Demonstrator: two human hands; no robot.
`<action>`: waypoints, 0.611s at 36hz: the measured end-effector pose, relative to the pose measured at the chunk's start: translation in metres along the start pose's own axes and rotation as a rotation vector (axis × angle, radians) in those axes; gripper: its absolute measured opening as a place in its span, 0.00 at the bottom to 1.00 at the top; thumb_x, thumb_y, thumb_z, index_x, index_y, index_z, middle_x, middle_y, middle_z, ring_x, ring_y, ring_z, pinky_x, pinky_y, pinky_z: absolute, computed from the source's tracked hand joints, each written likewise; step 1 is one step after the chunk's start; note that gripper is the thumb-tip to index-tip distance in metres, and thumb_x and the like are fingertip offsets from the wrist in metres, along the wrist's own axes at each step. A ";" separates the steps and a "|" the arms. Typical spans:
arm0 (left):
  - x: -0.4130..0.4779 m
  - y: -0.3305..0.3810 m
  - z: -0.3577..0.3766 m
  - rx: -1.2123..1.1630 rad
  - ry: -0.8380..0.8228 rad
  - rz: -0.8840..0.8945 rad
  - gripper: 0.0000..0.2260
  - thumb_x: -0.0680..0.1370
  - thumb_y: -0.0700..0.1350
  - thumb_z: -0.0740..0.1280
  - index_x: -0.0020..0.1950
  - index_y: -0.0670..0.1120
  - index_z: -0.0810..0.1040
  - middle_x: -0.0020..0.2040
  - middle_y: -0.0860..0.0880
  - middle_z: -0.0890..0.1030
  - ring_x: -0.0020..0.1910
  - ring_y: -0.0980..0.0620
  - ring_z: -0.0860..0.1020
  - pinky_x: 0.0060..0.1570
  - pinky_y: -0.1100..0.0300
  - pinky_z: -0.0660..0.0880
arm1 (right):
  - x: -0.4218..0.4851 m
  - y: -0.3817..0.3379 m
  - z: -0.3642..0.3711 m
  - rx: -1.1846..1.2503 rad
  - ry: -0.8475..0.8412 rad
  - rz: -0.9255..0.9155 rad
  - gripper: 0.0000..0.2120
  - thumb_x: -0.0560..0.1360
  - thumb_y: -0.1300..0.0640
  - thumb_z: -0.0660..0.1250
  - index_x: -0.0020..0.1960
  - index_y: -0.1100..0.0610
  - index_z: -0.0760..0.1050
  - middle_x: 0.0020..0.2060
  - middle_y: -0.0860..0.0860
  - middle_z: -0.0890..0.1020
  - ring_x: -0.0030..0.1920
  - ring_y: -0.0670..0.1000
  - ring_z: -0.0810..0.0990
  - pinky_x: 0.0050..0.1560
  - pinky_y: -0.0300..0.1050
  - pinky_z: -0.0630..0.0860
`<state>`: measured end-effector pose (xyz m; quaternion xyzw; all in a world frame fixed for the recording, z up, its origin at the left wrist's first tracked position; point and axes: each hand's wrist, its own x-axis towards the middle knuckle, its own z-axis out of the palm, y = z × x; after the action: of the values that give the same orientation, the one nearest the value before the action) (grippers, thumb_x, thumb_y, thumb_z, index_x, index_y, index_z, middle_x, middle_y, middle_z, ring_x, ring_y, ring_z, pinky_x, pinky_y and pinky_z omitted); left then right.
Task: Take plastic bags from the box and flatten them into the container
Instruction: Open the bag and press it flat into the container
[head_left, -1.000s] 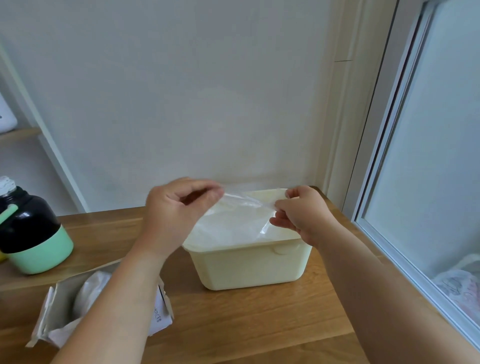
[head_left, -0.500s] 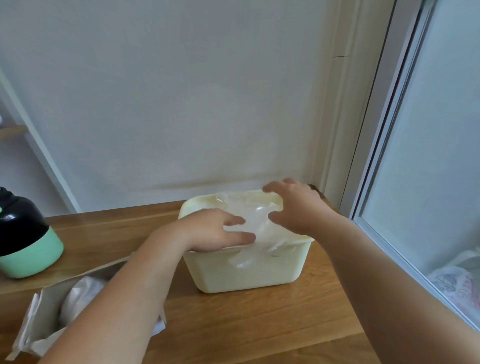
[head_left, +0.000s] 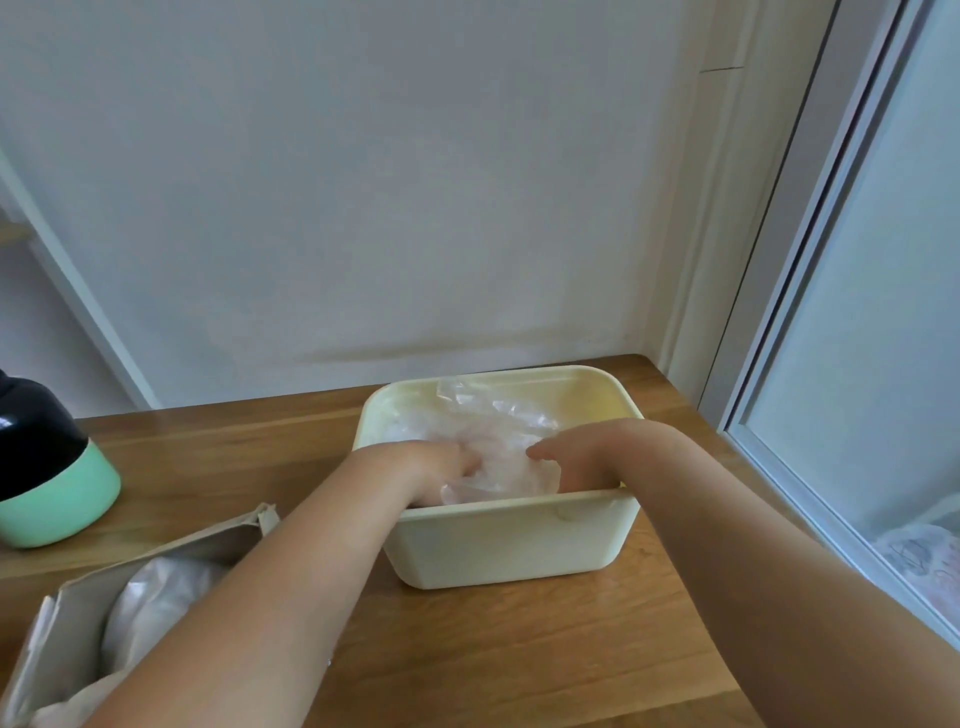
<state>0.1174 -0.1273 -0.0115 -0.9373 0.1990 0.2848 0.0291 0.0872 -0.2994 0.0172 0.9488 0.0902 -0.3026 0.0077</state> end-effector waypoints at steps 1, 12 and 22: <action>0.002 0.000 0.001 0.007 -0.004 -0.002 0.21 0.82 0.46 0.60 0.75 0.47 0.64 0.71 0.47 0.69 0.70 0.45 0.68 0.69 0.50 0.65 | 0.000 0.000 0.001 -0.003 -0.008 0.000 0.35 0.77 0.53 0.64 0.78 0.48 0.48 0.77 0.49 0.54 0.75 0.54 0.56 0.70 0.50 0.59; -0.057 -0.023 -0.005 -0.277 0.703 0.002 0.15 0.77 0.57 0.67 0.62 0.55 0.80 0.63 0.55 0.78 0.64 0.53 0.74 0.63 0.56 0.69 | -0.008 0.001 -0.003 0.159 0.247 -0.022 0.31 0.76 0.52 0.67 0.76 0.54 0.59 0.74 0.49 0.62 0.73 0.53 0.62 0.69 0.46 0.61; -0.059 0.001 -0.008 -0.344 0.811 0.236 0.16 0.81 0.53 0.62 0.68 0.54 0.76 0.66 0.59 0.72 0.66 0.63 0.67 0.59 0.69 0.60 | -0.011 -0.007 -0.001 0.349 0.534 -0.101 0.22 0.74 0.53 0.68 0.67 0.50 0.71 0.64 0.46 0.74 0.60 0.48 0.74 0.53 0.36 0.66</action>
<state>0.0766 -0.1088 0.0272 -0.9352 0.2495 -0.0749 -0.2400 0.0782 -0.2944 0.0247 0.9760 0.0830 -0.0540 -0.1939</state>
